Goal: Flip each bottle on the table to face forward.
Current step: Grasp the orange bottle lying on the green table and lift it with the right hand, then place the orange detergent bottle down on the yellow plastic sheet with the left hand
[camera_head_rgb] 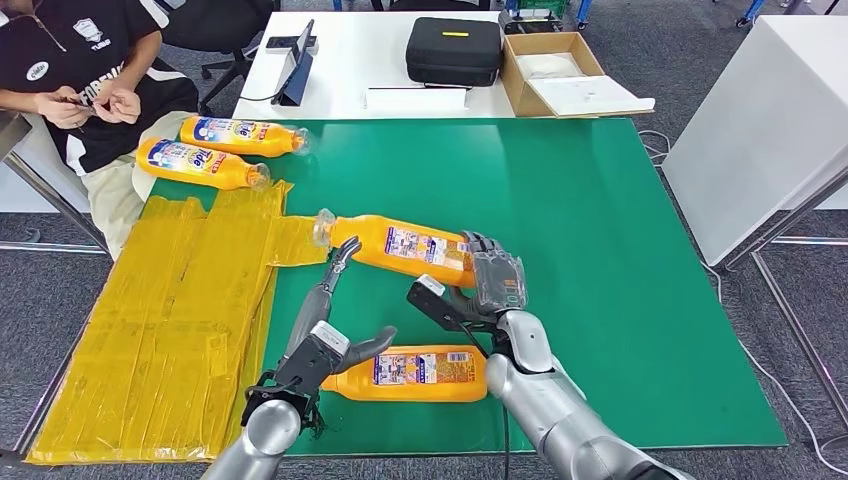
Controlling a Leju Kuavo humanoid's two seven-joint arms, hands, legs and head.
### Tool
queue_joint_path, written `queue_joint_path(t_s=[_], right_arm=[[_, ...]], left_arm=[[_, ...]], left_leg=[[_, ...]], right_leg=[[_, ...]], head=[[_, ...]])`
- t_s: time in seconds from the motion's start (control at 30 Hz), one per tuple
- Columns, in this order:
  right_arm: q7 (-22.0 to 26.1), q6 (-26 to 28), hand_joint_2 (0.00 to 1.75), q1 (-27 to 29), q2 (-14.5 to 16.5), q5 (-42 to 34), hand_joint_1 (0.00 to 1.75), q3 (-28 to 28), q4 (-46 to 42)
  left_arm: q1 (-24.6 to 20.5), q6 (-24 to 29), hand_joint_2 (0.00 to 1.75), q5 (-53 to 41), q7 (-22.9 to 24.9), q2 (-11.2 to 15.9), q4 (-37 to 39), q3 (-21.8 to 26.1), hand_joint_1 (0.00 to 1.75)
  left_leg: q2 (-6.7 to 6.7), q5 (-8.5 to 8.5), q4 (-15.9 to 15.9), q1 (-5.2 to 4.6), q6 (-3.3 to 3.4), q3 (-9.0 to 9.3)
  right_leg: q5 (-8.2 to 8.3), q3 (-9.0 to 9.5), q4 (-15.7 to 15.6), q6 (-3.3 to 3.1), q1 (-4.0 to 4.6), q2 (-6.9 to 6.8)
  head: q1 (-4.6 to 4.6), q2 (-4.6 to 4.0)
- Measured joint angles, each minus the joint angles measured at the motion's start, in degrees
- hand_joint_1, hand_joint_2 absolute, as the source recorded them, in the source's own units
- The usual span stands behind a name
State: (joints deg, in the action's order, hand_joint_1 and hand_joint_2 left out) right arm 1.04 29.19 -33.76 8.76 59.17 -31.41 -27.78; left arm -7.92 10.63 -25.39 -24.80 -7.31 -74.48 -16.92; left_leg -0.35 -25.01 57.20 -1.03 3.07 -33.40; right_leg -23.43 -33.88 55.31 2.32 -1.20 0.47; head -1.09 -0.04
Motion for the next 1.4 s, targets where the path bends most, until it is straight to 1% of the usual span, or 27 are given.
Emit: queue_joint_path(t_s=[0.27,0.4,0.47,0.57,0.63,0.73,0.83,1.0,1.13,1.4], right_arm=[[1.31,0.58,1.75,0.78,1.09,-1.7,1.75,4.08,-1.6],[2.55,1.31,1.75,1.01,1.33,-4.48,1.75,6.11,-1.96],[4.67,1.86,1.75,1.11,1.57,-7.2,1.75,7.43,-2.2],[10.38,2.37,1.75,1.48,2.52,-13.48,1.75,10.05,-2.97],[13.37,3.14,1.75,1.83,3.28,-16.52,1.75,11.47,-3.79],[16.09,4.43,1.75,2.77,4.17,-19.38,1.75,12.7,-5.53],[17.2,4.86,1.75,3.71,4.74,-20.72,1.75,13.3,-7.08],[20.8,5.86,1.75,5.65,5.4,-23.5,1.75,13.76,-10.19],[22.8,5.87,1.75,7.09,5.97,-24.91,1.75,13.65,-12.26],[23.52,4.9,1.75,8.76,6.88,-25.33,1.75,12.52,-14.59]], left_arm=[[0.0,0.77,1.75,0.23,-0.05,-0.08,0.01,0.46,0.0],[0.59,2.09,1.75,4.24,-1.38,-0.65,-0.93,1.89,0.0],[1.08,1.79,1.75,7.87,-1.85,-1.02,-1.88,3.01,0.0],[1.49,0.88,1.75,13.66,-2.14,-1.59,-2.84,4.7,0.0],[1.57,0.68,1.75,15.87,-2.17,-1.84,-3.04,5.45,0.0],[1.52,0.55,1.75,17.51,-2.17,-2.15,-3.05,5.92,0.0],[1.35,0.11,1.75,18.48,-2.04,-2.45,-3.03,6.11,0.0],[0.36,-2.2,1.75,21.3,-0.96,-2.92,-2.38,6.19,0.0],[-0.83,-3.89,1.75,23.25,-0.45,-3.36,-0.96,6.13,0.0],[-2.81,-4.29,1.75,23.73,-0.33,-3.93,1.69,5.92,0.0]], left_leg=[[0.0,0.0,0.0,0.0,0.0,0.0],[-0.01,0.0,0.0,0.0,0.0,-0.01],[0.0,0.0,0.0,0.0,0.0,-0.01],[0.0,0.0,0.0,0.0,0.0,-0.01],[-0.01,0.0,0.0,0.0,0.0,-0.01],[0.0,0.0,0.0,0.01,0.0,-0.01],[0.0,0.0,0.0,0.01,0.0,-0.01],[0.0,0.0,0.0,0.0,0.0,-0.01],[0.0,0.0,0.0,-0.01,0.0,-0.01],[0.0,0.0,0.0,0.0,0.0,-0.01]], right_leg=[[0.0,0.0,0.0,0.0,0.0,0.0],[0.0,0.0,0.0,0.0,0.0,0.0],[0.0,0.0,0.0,0.0,0.0,0.0],[0.0,-0.01,0.0,0.0,0.0,0.0],[0.0,-0.02,0.0,0.0,0.01,0.0],[0.0,-0.02,0.0,0.0,0.01,0.0],[0.0,-0.03,0.0,0.0,0.01,0.0],[0.0,-0.03,0.0,0.0,0.01,0.0],[0.0,-0.03,0.0,0.0,0.0,0.0],[0.0,-0.05,0.0,0.0,0.03,0.0]], head=[[0.0,0.0],[-0.01,0.0],[-0.01,0.0],[-0.01,0.0],[0.0,0.01],[0.0,0.01],[0.01,0.01],[0.0,0.0],[0.0,0.02],[0.0,0.0]])
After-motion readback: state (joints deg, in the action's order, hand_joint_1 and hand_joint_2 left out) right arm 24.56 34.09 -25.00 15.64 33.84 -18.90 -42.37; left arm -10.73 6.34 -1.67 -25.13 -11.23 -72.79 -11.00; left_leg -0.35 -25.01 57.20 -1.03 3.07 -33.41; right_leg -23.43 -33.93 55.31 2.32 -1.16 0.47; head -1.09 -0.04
